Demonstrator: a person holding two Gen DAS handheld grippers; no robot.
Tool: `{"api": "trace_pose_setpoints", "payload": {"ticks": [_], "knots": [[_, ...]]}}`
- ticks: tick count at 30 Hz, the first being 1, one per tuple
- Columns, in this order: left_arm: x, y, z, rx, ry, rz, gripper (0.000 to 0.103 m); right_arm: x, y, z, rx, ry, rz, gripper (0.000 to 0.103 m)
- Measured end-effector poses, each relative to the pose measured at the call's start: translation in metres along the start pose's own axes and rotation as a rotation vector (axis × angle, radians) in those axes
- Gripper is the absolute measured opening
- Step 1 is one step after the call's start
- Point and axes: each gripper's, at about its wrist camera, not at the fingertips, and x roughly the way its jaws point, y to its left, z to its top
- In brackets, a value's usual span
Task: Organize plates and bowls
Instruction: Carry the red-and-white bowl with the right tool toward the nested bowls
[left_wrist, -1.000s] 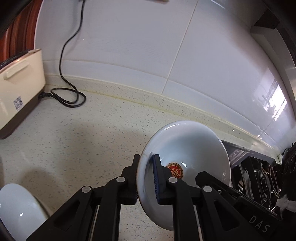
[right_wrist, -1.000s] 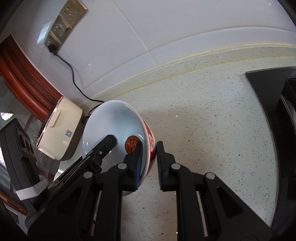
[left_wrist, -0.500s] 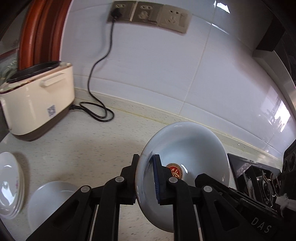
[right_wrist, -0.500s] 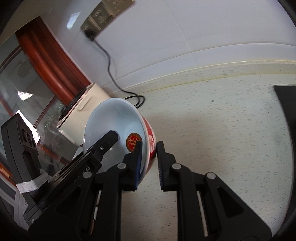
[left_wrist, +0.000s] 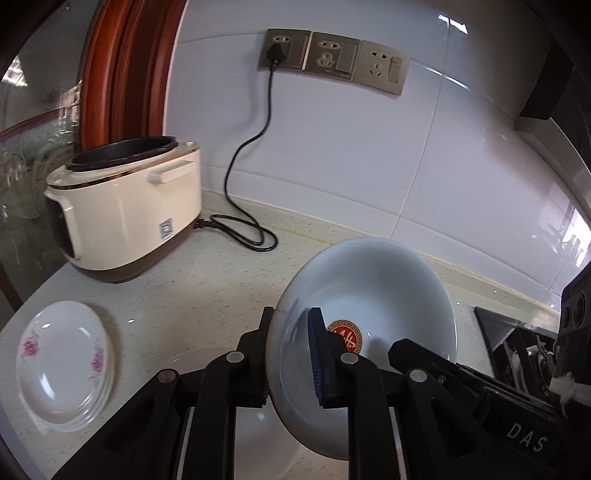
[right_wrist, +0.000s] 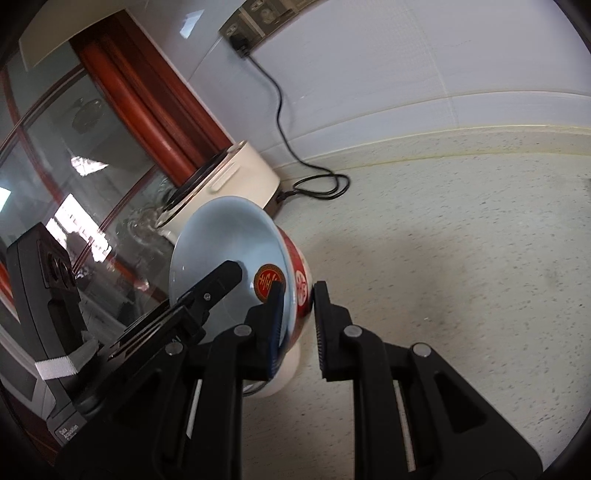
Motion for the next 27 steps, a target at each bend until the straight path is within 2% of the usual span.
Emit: {"api": "trace_pose_setpoints", "payload": {"ticks": [4, 14, 27], "knots": [[-0.012, 0.007, -0.005, 0.009, -0.005, 0.036, 0.030, 0.010, 0.017, -0.009, -0.046, 0.021, 0.019, 0.020], [-0.023, 0.032, -0.016, 0.010, 0.015, 0.081, 0.030, 0.028, 0.031, -0.020, -0.098, 0.084, 0.023, 0.021], [-0.004, 0.049, -0.028, 0.013, 0.131, 0.078, 0.032, 0.036, 0.035, -0.031, -0.121, 0.174, 0.002, 0.024]]}}
